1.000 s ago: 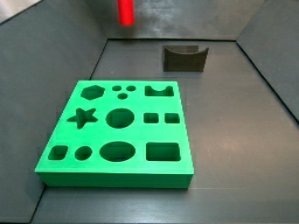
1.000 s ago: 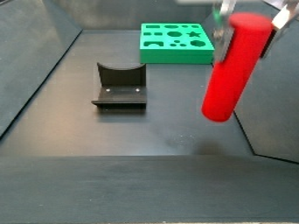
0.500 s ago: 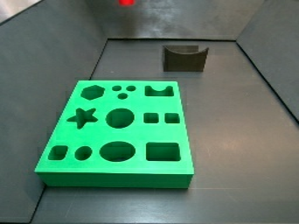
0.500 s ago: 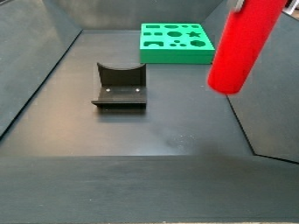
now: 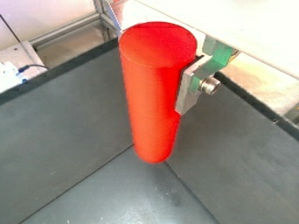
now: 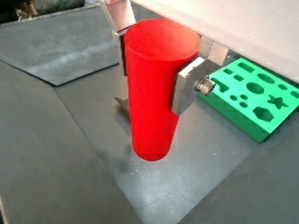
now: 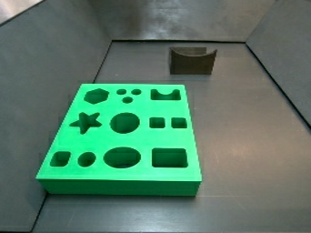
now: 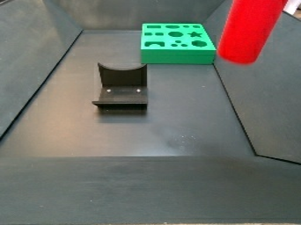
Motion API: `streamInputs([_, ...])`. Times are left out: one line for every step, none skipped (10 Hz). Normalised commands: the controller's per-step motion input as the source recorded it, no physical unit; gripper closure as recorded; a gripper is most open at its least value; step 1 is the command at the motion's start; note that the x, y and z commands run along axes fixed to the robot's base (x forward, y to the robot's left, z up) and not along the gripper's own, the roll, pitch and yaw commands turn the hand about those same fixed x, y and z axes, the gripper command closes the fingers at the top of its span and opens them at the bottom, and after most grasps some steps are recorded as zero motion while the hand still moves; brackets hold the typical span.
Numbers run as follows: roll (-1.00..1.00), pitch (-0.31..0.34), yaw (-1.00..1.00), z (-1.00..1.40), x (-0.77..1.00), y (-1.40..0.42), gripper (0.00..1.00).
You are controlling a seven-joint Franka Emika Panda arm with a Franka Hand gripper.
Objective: Pick up the round object. Move up. Move to above the board. Insert the round object.
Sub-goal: Move to above the board.
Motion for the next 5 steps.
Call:
streamInputs([0.42,0.414,-0.65,0.03,0.19,-1.00,1.00])
streamInputs([0.43,0.387,-0.61,0.01,0.19,-1.00,1.00])
streamInputs([0.32,0.250,-0.35,0.01,0.18,-1.00,1.00])
streamInputs([0.17,0.130,-0.20,0.01,0.18,-1.00,1.00])
streamInputs([0.11,0.085,-0.13,0.01,0.18,-1.00,1.00])
